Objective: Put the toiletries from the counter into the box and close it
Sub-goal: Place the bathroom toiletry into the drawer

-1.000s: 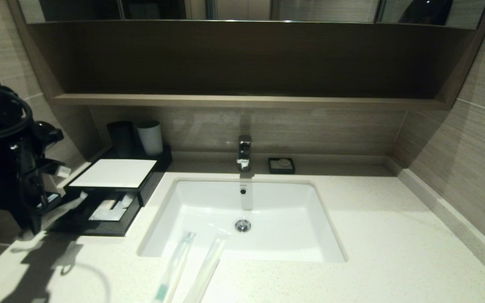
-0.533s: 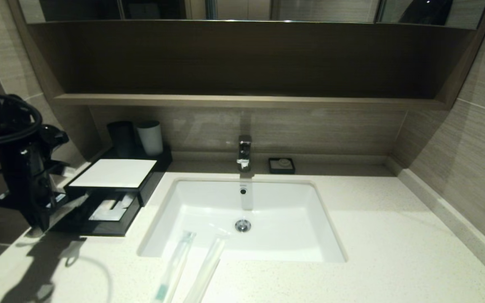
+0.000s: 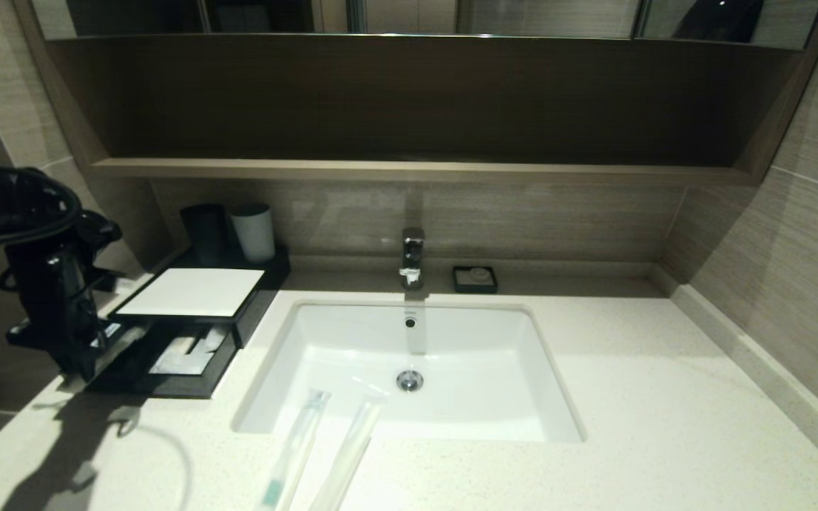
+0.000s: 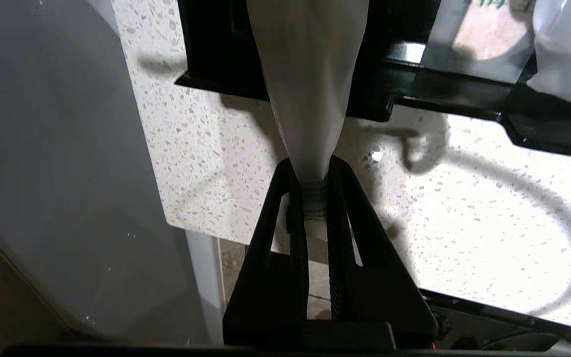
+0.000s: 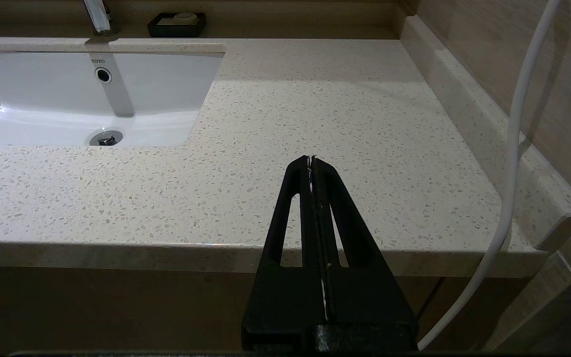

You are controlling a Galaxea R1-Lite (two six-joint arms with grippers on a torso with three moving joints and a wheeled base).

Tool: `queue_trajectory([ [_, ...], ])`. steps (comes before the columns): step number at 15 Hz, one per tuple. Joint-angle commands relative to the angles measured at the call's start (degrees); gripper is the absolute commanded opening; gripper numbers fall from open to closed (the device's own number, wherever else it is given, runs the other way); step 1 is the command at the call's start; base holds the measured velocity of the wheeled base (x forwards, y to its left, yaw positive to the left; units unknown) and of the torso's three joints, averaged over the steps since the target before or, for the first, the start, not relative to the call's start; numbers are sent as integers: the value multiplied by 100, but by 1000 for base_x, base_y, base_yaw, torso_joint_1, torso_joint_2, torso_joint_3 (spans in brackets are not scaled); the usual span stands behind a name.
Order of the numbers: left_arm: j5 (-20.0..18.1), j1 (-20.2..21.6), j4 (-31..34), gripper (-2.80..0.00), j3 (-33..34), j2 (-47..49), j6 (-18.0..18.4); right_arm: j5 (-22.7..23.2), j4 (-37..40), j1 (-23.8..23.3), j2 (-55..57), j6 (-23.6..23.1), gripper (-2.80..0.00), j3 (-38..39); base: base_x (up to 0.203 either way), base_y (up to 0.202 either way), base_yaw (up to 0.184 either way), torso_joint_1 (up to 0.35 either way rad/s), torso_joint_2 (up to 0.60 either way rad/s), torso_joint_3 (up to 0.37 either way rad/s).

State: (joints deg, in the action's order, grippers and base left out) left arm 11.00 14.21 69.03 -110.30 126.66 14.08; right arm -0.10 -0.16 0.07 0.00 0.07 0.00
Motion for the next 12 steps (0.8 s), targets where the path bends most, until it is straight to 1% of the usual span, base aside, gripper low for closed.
queue_trajectory([
  [1, 8, 2, -45, -280, 0, 30, 14, 1, -2, 1, -8, 1, -280, 9, 0, 0, 0, 0, 0, 0],
  [5, 8, 2, -163, -280, 0, 25, 16, 1, -2, 1, 0, 1, -280, 9, 0, 0, 0, 0, 0, 0],
  [12, 14, -24, -559, -280, 0, 102, 25, 1, -2, 1, 0, 1, -280, 9, 0, 0, 0, 0, 0, 0],
])
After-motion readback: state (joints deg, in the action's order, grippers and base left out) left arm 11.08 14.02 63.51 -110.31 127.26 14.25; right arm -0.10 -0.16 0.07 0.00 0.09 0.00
